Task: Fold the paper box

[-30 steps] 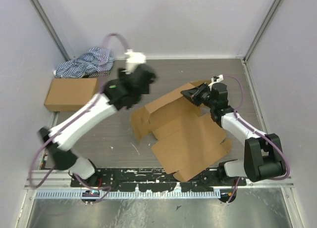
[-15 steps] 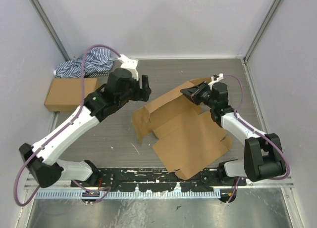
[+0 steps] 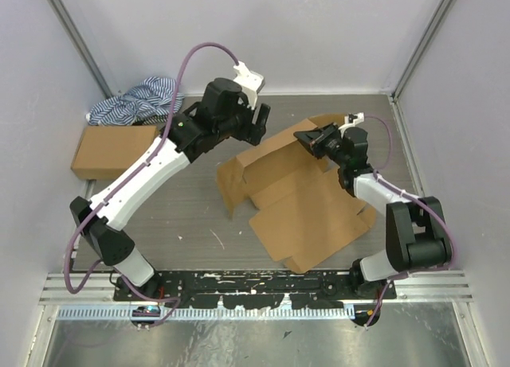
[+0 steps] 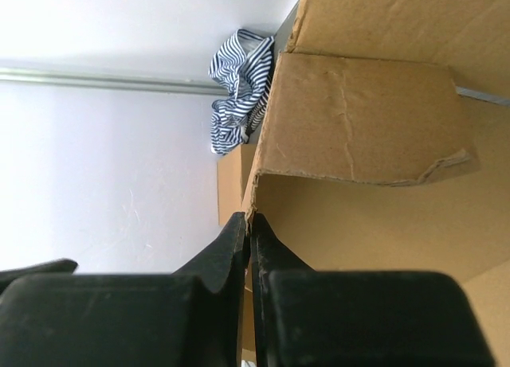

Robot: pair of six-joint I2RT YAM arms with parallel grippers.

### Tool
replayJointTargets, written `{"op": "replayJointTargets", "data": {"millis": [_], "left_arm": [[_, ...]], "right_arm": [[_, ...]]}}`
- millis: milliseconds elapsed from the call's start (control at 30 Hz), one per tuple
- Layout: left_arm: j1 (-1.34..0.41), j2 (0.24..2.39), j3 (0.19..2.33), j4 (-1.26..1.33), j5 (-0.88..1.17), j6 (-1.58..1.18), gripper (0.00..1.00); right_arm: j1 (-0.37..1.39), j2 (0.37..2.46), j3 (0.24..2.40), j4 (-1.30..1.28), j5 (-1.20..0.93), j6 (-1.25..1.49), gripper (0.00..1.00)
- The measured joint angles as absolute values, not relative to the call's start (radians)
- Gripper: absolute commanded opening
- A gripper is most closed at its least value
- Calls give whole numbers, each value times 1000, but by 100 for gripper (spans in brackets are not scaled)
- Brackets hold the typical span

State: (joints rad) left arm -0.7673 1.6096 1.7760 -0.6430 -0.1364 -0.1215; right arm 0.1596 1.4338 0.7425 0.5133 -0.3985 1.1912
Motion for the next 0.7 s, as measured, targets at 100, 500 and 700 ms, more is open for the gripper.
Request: {"op": "replayJointTargets", "data": {"millis": [100, 500, 700], "left_arm": [[-787, 1633, 1777, -675, -144, -79, 80], [-1044, 1692, 1526, -687, -566, 45, 80], [-1037, 1791, 1533, -670, -777, 52, 72]], "right_arm": [[143, 1496, 743, 578, -415, 1235, 9], [133, 1547, 742, 643, -441, 1285, 9], [133, 1547, 742, 643, -451, 1285, 9]]}}
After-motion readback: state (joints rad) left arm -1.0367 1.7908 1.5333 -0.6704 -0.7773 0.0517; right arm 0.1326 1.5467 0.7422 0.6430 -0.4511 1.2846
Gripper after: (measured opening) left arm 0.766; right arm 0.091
